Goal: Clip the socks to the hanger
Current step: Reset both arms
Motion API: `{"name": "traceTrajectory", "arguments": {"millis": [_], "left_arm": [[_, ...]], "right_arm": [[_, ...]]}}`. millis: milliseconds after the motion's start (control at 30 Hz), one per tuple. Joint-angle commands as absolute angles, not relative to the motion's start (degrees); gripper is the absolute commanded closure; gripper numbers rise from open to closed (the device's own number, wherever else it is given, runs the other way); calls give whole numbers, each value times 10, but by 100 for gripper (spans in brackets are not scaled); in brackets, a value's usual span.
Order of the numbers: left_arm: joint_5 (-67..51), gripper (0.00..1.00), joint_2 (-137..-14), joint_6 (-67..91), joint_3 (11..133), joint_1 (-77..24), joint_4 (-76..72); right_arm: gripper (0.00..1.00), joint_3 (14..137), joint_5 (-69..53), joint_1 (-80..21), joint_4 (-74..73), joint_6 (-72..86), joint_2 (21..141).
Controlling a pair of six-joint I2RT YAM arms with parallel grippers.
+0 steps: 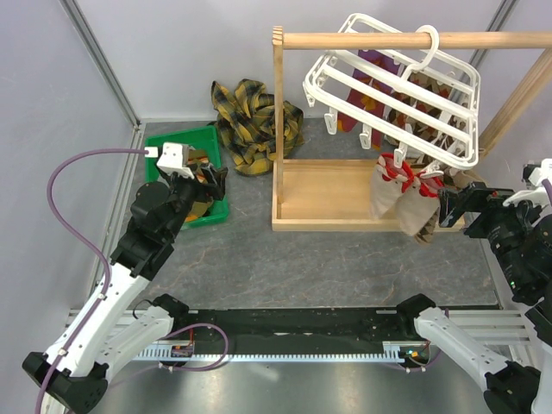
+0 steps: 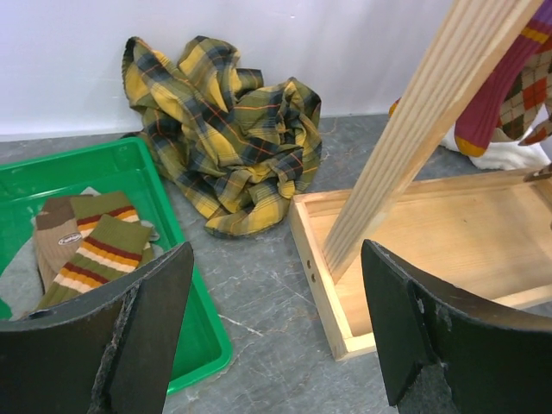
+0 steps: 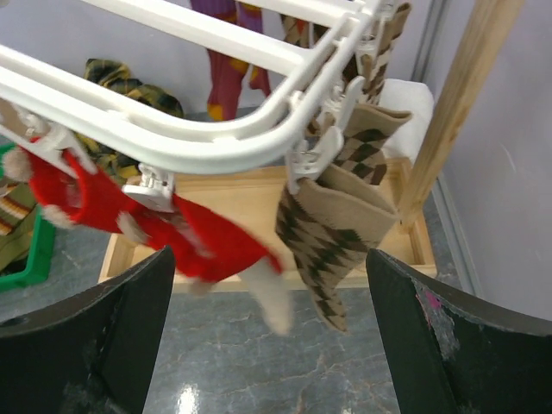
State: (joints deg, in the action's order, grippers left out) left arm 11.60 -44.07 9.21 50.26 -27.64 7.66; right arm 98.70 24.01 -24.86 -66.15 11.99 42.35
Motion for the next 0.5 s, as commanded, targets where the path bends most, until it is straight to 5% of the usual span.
{"name": "traceTrajectory", "arguments": {"millis": [0, 467], "left_arm": [[142, 15, -430, 78, 498, -269, 62], [196, 11, -349, 81, 478, -262, 69]], "right_arm": [[2, 944, 306, -247, -616, 123, 392], [2, 795, 395, -248, -505, 118, 277]]}}
